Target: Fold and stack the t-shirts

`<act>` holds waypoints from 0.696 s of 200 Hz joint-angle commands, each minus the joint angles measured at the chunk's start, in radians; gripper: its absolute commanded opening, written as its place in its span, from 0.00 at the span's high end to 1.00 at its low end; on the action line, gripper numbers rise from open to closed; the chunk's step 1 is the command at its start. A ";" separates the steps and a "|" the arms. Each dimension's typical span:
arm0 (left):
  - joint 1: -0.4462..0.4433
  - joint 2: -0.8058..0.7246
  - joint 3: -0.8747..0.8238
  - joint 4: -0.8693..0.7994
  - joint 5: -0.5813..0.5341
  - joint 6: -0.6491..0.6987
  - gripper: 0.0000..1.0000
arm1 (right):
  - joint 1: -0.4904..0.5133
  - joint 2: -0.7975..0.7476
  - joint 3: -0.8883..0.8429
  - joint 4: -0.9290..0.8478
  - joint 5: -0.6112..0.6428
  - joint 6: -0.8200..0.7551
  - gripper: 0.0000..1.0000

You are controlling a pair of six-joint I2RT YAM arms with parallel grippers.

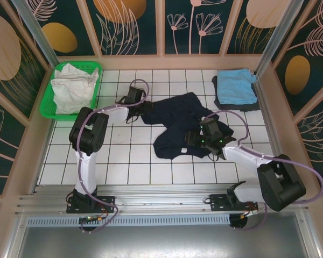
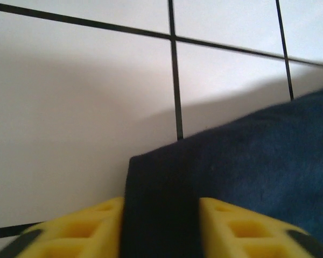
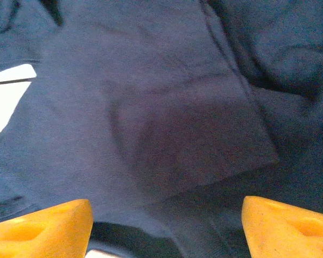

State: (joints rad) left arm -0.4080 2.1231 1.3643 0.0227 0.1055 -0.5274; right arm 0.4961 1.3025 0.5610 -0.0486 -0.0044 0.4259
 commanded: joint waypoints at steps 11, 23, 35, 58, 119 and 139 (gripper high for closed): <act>-0.005 -0.042 -0.025 -0.041 -0.009 0.045 0.73 | -0.012 0.044 -0.036 0.032 0.036 0.023 0.31; -0.005 -0.078 -0.040 -0.059 -0.034 0.056 0.70 | -0.003 0.055 -0.051 0.025 0.060 0.042 0.31; -0.005 -0.130 -0.067 -0.074 -0.061 0.063 0.60 | 0.023 0.058 -0.070 0.034 0.055 0.067 0.31; -0.005 -0.271 -0.154 -0.066 -0.085 0.069 0.35 | 0.132 0.058 -0.105 0.111 0.024 0.134 0.31; -0.005 -0.606 -0.567 0.033 -0.123 -0.065 0.24 | 0.309 0.329 0.117 0.487 -0.237 0.244 0.35; -0.006 -0.677 -0.686 0.093 -0.103 -0.132 0.23 | 0.323 0.373 0.226 0.501 -0.334 0.214 0.36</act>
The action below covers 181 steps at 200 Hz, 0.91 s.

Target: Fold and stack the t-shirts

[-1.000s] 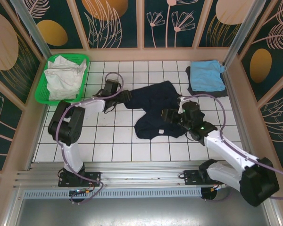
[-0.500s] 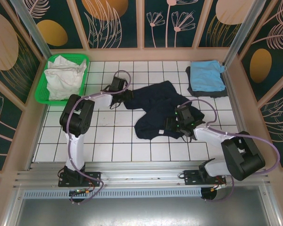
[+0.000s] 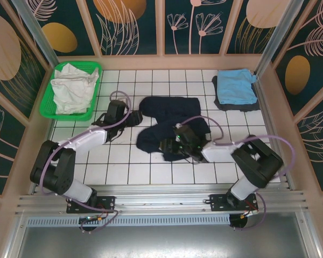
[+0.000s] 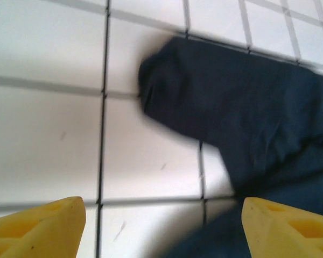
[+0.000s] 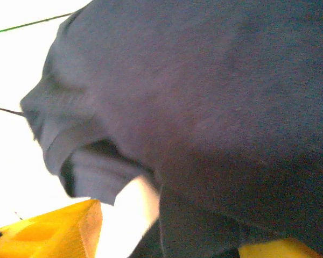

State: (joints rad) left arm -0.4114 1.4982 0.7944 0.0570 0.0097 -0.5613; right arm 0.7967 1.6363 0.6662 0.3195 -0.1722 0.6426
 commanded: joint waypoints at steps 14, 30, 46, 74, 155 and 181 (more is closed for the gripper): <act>-0.008 -0.075 -0.184 0.113 0.021 -0.139 0.23 | 0.013 -0.007 0.117 0.111 -0.150 -0.023 0.35; -0.034 -0.053 -0.215 0.145 0.023 -0.164 0.22 | -0.015 -0.088 0.082 0.019 -0.047 -0.057 0.33; -0.061 0.017 -0.204 0.166 0.036 -0.176 0.23 | -0.090 -0.175 0.011 -0.049 0.033 -0.069 0.33; -0.112 0.115 -0.168 0.207 0.055 -0.189 0.24 | -0.228 -0.296 -0.093 -0.187 0.198 -0.089 0.34; -0.122 0.206 -0.092 0.194 0.039 -0.151 0.86 | -0.290 -0.172 -0.121 -0.212 0.202 -0.145 0.35; -0.120 0.184 -0.057 0.126 -0.032 -0.115 1.00 | -0.299 -0.124 -0.095 -0.196 0.205 -0.157 0.47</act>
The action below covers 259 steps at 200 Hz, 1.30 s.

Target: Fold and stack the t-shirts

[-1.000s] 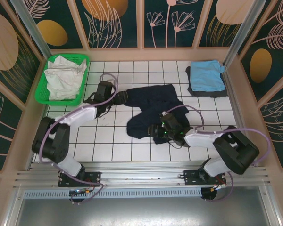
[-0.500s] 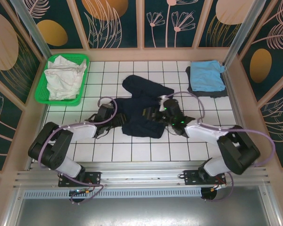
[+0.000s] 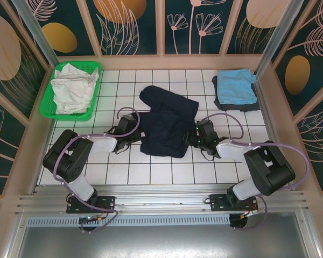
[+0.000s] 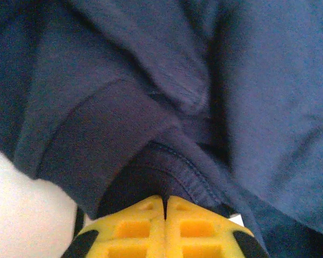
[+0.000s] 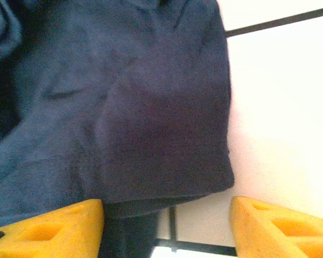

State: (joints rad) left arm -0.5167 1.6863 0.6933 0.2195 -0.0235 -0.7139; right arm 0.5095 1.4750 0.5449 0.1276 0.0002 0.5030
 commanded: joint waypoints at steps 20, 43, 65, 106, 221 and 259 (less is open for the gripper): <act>-0.006 -0.040 0.068 -0.095 -0.058 0.069 1.00 | -0.030 0.055 0.041 0.001 0.057 -0.021 0.69; 0.016 -0.093 0.079 -0.141 -0.108 0.094 1.00 | -0.066 0.028 0.054 -0.034 0.096 -0.033 0.94; 0.062 -0.143 0.075 -0.174 -0.133 0.119 1.00 | -0.102 -0.097 0.039 -0.096 0.155 -0.042 1.00; 0.147 -0.200 0.065 -0.210 -0.169 0.152 1.00 | -0.168 -0.400 -0.018 -0.218 0.207 -0.043 1.00; 0.076 -0.342 0.047 -0.227 -0.155 0.131 0.14 | 0.215 -0.337 -0.057 0.029 -0.151 0.096 0.99; -0.183 -0.253 -0.001 -0.097 -0.066 0.059 0.19 | 0.148 -0.350 0.058 -0.143 0.066 0.027 0.63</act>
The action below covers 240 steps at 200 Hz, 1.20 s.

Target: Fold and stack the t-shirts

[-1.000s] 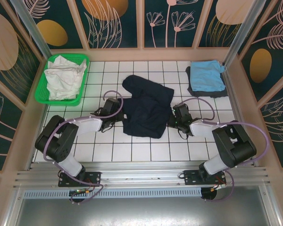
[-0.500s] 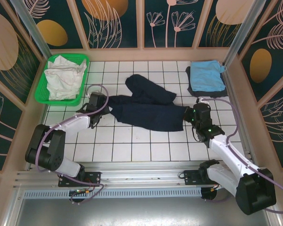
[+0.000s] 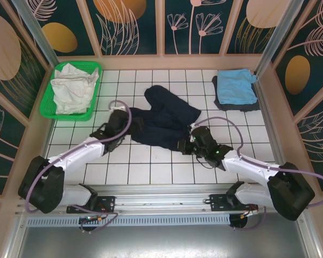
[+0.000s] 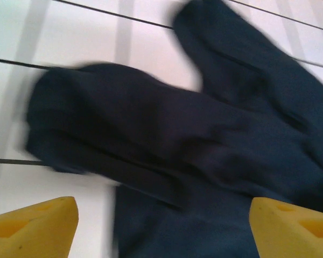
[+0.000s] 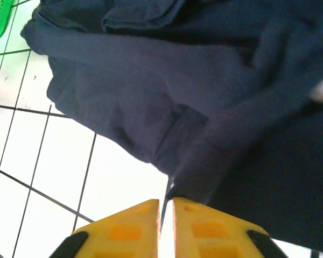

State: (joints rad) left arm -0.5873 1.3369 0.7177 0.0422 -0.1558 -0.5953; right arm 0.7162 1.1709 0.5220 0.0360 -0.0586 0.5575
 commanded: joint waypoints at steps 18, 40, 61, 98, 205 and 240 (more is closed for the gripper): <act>-0.153 0.248 0.012 0.099 0.067 -0.087 0.16 | -0.162 -0.102 0.068 -0.020 0.083 -0.051 0.52; -0.152 0.407 0.075 0.077 0.011 -0.105 0.12 | -0.298 -0.067 0.092 0.034 0.048 -0.097 0.44; -0.152 0.475 0.129 0.047 -0.044 -0.105 0.11 | -0.320 0.080 0.188 0.022 0.069 -0.174 0.42; -0.144 0.566 0.214 -0.008 -0.059 -0.077 0.42 | -0.319 0.431 0.400 -0.003 -0.024 -0.291 0.42; 0.062 0.365 0.079 -0.037 -0.144 0.049 0.98 | -0.221 0.694 0.487 -0.073 0.116 -0.270 0.61; 0.124 0.338 0.118 -0.091 -0.185 0.065 0.63 | -0.220 0.560 0.392 -0.105 0.206 -0.236 0.78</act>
State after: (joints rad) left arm -0.5026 1.7081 0.8062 0.0265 -0.2718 -0.5621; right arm 0.4957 1.8385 0.9844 -0.0196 0.0433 0.2977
